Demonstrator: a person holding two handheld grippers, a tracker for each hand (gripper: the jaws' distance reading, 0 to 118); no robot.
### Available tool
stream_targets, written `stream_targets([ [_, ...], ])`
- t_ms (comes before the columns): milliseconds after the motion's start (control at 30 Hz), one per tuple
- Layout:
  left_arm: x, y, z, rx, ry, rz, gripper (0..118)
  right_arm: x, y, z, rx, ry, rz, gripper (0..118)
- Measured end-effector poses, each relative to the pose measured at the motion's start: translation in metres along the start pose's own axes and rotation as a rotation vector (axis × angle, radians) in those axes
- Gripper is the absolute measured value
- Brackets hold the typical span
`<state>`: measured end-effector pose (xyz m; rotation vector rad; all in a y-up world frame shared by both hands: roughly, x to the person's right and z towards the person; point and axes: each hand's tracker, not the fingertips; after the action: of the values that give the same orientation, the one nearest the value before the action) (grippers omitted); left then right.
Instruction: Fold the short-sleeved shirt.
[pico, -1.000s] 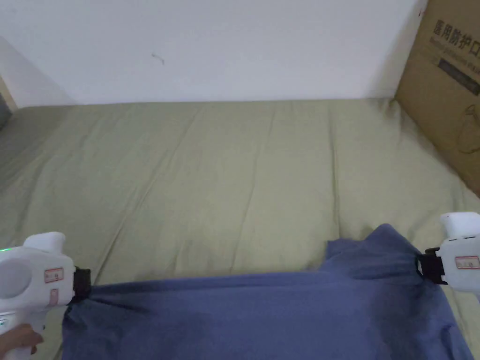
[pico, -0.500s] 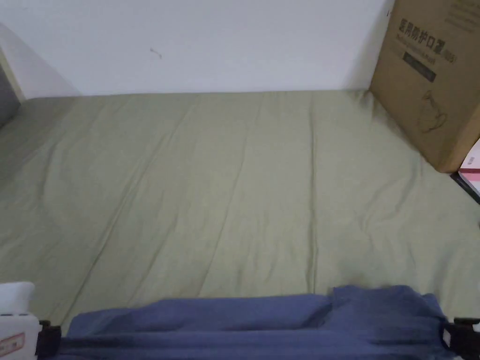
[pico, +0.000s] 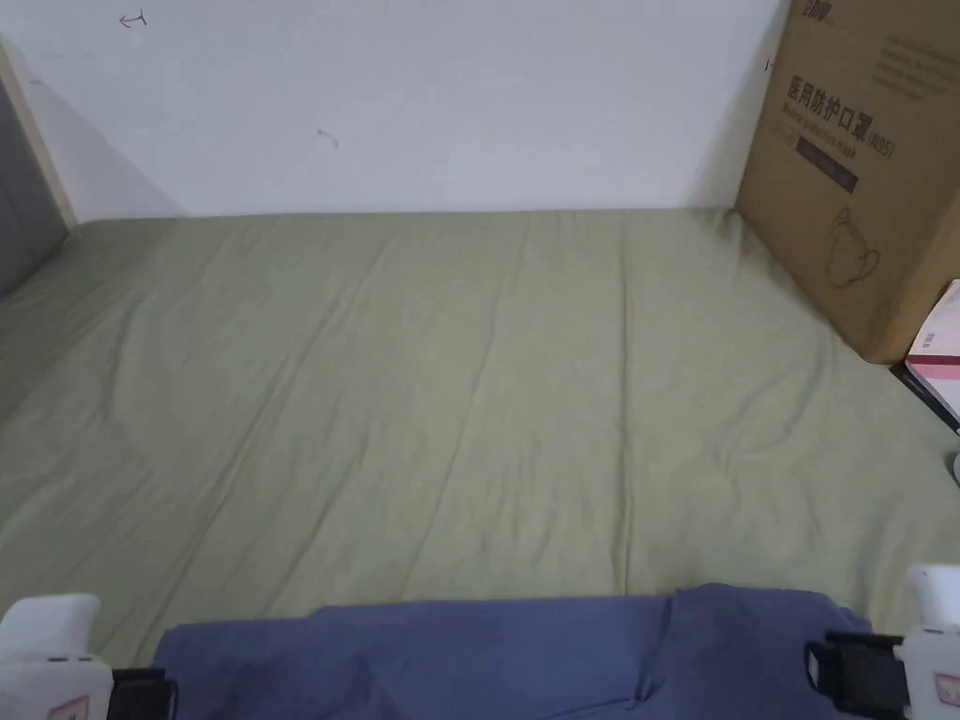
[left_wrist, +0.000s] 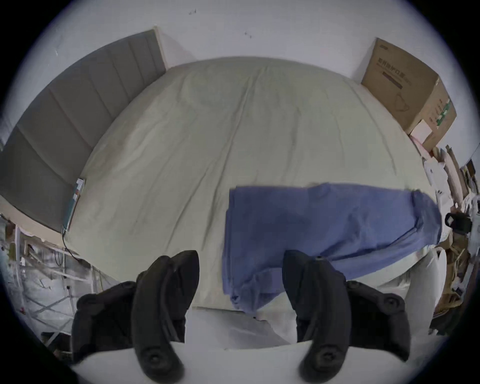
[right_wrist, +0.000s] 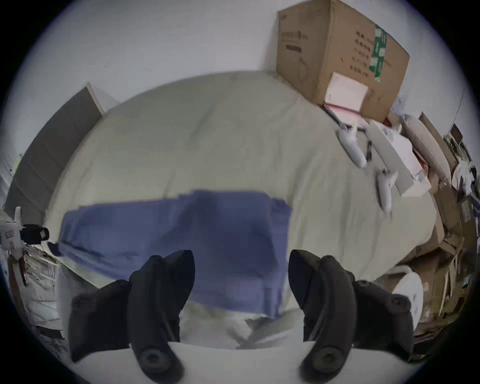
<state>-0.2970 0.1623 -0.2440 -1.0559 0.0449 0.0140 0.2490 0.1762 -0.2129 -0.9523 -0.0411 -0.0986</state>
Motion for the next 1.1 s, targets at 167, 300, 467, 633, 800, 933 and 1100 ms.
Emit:
stream_targets([
  [167, 0.008, 0.005, 0.012, 0.105, -0.152, 0.079, 0, -0.059, 0.016, -0.009, 0.031, -0.023, 0.023, 1],
  [300, 0.001, -0.006, 0.001, 0.088, -0.134, 0.119, 0, -0.111, 0.011, -0.033, 0.029, 0.008, 0.079, 1],
  [467, -0.040, -0.025, -0.007, 0.101, -0.181, 0.318, 62, -0.148, 0.009, -0.057, -0.037, 0.153, 0.129, 1],
  [633, -0.078, -0.044, -0.028, 0.088, -0.300, 0.517, 111, -0.166, 0.008, -0.071, -0.083, 0.151, 0.194, 1],
  [800, -0.074, -0.054, -0.065, 0.015, -0.398, 0.559, 111, -0.169, 0.010, -0.080, -0.118, 0.146, 0.188, 1],
  [933, -0.064, -0.057, -0.103, -0.097, -0.486, 0.598, 111, -0.174, 0.011, -0.083, -0.136, 0.133, 0.213, 1],
  [1100, -0.061, -0.051, -0.091, -0.058, -0.346, 0.578, 45, -0.177, 0.008, -0.081, -0.156, 0.110, 0.252, 1],
])
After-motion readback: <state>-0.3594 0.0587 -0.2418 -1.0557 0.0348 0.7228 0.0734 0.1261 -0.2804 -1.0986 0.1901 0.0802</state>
